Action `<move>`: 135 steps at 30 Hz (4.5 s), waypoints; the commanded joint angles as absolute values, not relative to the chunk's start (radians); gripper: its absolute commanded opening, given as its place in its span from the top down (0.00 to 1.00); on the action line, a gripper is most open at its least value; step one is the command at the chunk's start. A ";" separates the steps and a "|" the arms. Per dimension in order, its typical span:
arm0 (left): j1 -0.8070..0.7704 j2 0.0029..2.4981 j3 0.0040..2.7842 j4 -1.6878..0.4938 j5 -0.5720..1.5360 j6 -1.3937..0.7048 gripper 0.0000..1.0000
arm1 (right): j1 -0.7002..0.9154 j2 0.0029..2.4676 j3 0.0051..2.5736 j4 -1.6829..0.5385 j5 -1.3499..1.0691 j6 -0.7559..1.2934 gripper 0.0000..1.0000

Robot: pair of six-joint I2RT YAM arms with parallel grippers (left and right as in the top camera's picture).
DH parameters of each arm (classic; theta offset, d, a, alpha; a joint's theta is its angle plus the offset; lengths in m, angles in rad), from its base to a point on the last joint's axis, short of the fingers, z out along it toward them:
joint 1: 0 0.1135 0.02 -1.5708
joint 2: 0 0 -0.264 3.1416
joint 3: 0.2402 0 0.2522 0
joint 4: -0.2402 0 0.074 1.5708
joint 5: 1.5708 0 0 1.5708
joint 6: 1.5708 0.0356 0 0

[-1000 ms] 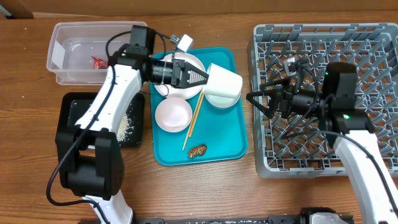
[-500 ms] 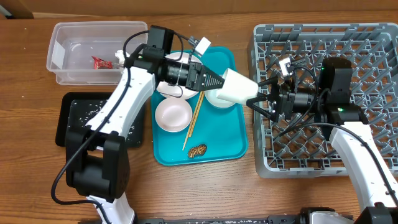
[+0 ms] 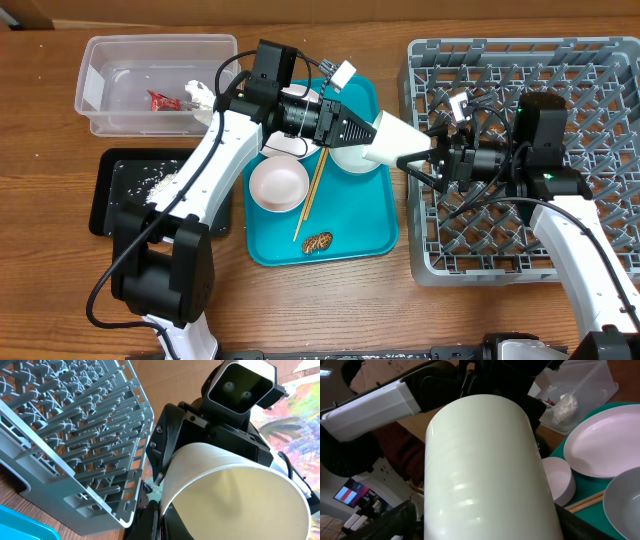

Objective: Sort waste into correct bins and load items into the dishwasher
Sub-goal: 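Hand the white cup from the left gripper to the right gripper, then place the white cup in the dish rack's right side with the right gripper, then reach the right gripper to the grey bowl and grasp its rim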

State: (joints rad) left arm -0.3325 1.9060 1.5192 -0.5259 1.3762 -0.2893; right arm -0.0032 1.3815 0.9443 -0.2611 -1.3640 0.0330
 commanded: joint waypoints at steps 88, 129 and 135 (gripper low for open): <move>-0.112 1.679 1.542 -1.090 0.237 -0.157 0.33 | -0.662 1.794 1.572 -1.423 0.051 0.210 0.64; -0.112 1.679 1.542 -1.126 0.224 -0.157 0.28 | 0.062 1.553 1.602 -1.100 -0.335 0.128 0.15; -0.112 1.679 1.542 -1.127 0.225 -0.157 0.28 | 0.268 1.685 1.601 -1.024 -0.174 0.173 0.15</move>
